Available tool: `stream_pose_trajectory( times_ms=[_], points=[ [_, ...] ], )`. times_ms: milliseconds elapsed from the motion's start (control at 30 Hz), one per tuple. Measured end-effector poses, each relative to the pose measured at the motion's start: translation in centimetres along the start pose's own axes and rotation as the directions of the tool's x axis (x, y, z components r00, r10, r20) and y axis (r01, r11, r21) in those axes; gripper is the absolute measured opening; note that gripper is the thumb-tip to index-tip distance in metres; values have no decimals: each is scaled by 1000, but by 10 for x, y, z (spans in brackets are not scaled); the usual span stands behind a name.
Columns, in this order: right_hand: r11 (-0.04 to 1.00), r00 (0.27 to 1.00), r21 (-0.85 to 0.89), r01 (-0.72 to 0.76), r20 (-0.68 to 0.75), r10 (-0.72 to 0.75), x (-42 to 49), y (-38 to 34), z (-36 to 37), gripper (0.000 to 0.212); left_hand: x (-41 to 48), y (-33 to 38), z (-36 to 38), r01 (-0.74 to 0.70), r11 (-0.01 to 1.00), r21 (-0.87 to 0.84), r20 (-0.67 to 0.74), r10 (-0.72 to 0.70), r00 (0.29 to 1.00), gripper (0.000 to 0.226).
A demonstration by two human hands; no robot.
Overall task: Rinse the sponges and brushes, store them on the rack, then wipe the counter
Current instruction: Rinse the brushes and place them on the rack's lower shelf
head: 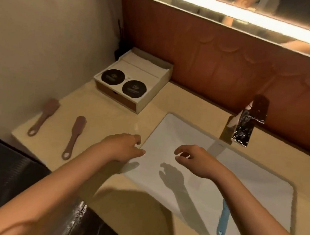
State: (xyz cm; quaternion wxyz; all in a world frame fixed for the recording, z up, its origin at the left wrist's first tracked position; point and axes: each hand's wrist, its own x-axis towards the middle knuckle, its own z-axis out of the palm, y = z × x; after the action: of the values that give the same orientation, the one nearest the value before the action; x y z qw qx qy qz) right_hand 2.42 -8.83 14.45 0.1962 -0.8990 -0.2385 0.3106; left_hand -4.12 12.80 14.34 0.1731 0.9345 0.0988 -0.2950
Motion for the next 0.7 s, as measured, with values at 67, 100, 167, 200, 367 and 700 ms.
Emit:
stream_pose_trajectory(
  times_ms=[67, 100, 167, 200, 367, 700],
  points=[
    [999, 999, 0, 42, 16, -42, 23, -25, 10, 29, -5, -33, -3, 106, 992, -73, -24, -108, 994, 49],
    [998, 998, -4, 58, 17, -58, 33, -37, 16, 28, -7, -49, -2, 136, 981, -139, -38, -143, 989, 43],
    [995, 995, -10, 99, 19, -99, 51, -57, 29, 27, -10, -80, 3, 197, 941, -274, -80, -226, 971, 28],
    [993, 993, -17, 116, 25, -116, 59, -66, 36, 25, -10, -96, 7, 230, 930, -287, -132, -276, 952, 30],
    [986, 984, -52, 159, 86, -154, 91, -108, 75, 23, -11, -157, 31, 439, 850, -290, -361, -522, 773, 51],
    [990, 985, 29, 141, 99, -143, 100, -136, 123, 23, 1, -172, 53, 529, 817, -230, -394, -576, 717, 32]
  ],
)
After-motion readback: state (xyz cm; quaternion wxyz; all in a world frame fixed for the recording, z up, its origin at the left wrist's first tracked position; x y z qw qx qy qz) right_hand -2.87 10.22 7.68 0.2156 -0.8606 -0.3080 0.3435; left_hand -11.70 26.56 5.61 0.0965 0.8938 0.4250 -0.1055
